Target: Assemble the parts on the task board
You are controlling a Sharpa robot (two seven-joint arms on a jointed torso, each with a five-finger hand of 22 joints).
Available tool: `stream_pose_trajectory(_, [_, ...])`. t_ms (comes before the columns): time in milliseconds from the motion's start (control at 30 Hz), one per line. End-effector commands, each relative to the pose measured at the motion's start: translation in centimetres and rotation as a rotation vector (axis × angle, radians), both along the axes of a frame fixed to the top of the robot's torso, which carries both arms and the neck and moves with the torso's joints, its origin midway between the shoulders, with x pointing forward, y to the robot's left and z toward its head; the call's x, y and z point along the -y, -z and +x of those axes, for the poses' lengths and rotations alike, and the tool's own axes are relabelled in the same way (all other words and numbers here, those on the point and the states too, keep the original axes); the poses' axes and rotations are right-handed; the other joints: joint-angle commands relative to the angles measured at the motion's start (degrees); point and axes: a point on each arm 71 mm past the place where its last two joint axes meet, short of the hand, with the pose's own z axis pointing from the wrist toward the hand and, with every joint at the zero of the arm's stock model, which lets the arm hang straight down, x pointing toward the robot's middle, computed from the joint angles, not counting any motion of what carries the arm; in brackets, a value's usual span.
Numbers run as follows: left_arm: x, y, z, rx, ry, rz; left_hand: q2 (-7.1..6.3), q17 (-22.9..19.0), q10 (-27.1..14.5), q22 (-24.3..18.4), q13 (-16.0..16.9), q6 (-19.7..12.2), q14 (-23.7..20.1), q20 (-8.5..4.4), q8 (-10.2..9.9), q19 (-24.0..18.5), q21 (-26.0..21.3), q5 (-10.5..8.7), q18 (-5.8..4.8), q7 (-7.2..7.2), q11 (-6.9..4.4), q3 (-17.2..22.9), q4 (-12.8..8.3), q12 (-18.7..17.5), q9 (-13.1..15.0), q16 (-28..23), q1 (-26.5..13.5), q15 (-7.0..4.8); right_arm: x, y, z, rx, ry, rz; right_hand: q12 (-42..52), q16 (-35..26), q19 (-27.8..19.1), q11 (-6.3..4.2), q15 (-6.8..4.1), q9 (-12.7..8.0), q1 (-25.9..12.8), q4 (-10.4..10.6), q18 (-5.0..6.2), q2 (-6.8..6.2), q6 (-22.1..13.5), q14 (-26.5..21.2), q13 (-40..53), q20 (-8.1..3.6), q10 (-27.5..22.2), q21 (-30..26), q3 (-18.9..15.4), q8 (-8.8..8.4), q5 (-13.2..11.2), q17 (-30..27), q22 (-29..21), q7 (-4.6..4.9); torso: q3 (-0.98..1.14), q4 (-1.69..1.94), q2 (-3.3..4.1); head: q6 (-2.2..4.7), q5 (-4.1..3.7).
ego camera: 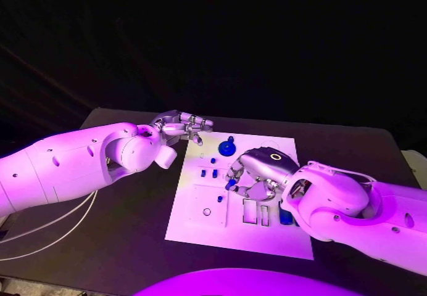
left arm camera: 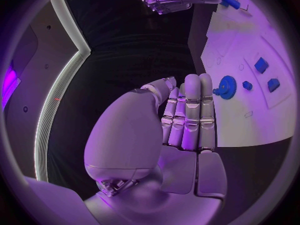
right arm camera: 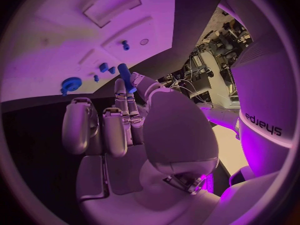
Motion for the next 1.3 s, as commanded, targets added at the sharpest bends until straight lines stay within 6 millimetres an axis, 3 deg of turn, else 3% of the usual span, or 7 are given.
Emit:
stream_pose_trajectory(33, [0.4,-0.1,0.0,0.005,0.023,-0.009,0.76,-0.11,-0.49,-0.13,-0.07,-0.39,-0.25,0.08,0.21,-0.52,-0.32,-0.12,0.79,0.12,-0.07,-0.39,0.07,0.46,-0.02,-0.25,-0.07,0.09,-1.3,0.8,-0.6,-0.020,-0.048,0.021,0.05,0.27,0.22,0.03,-0.35,0.72,0.41,0.08,-0.48,0.23,0.59,2.78,-0.04,-0.05,0.51,-0.16,0.36,0.15,0.27,-0.11,5.46,-0.06,-0.07,0.12,0.08,-0.26,0.72])
stream_pose_trajectory(267, [0.9,-0.1,0.0,0.005,0.032,-0.012,0.76,-0.11,-0.49,-0.13,-0.07,-0.39,-0.25,0.08,0.21,-0.52,-0.32,-0.12,0.79,0.12,-0.07,-0.39,0.07,0.46,-0.02,-0.25,-0.07,0.09,-3.7,3.0,-1.5,-0.066,-0.101,0.031,-0.07,0.27,0.17,0.08,-0.34,0.75,0.51,-0.01,-0.46,0.28,0.51,2.78,-0.06,-0.06,0.46,-0.30,0.43,0.08,0.47,-0.14,5.40,0.02,-0.16,0.12,0.13,-0.53,1.57])
stream_pose_trajectory(433, [1.2,0.0,0.0,0.004,0.037,-0.014,0.78,-0.12,-0.50,-0.14,-0.07,-0.39,-0.25,0.08,0.22,-0.52,-0.33,-0.12,0.80,0.12,-0.07,-0.41,0.07,0.48,-0.02,-0.26,-0.08,0.09,-4.4,4.5,-1.5,-0.090,-0.109,0.023,-0.13,0.27,0.15,0.10,-0.32,0.77,0.56,-0.06,-0.45,0.31,0.47,2.78,-0.07,-0.07,0.43,-0.36,0.46,0.06,0.56,-0.14,5.38,0.05,-0.09,0.09,0.10,-0.85,2.21])
stream_pose_trajectory(1300, [1.1,0.0,0.0,0.000,0.039,-0.012,0.84,-0.15,-0.54,-0.18,-0.07,-0.41,-0.26,0.09,0.26,-0.51,-0.38,-0.12,0.80,0.12,-0.07,-0.46,0.09,0.55,-0.01,-0.27,-0.12,0.09,-4.2,6.4,-1.0,-0.099,-0.092,-0.034,-0.23,0.26,0.09,0.17,-0.28,0.80,0.53,-0.09,-0.42,0.30,0.39,2.77,-0.07,-0.07,0.40,-0.52,0.43,0.00,0.67,-0.20,5.31,0.14,-0.02,0.01,0.05,-1.46,2.60])
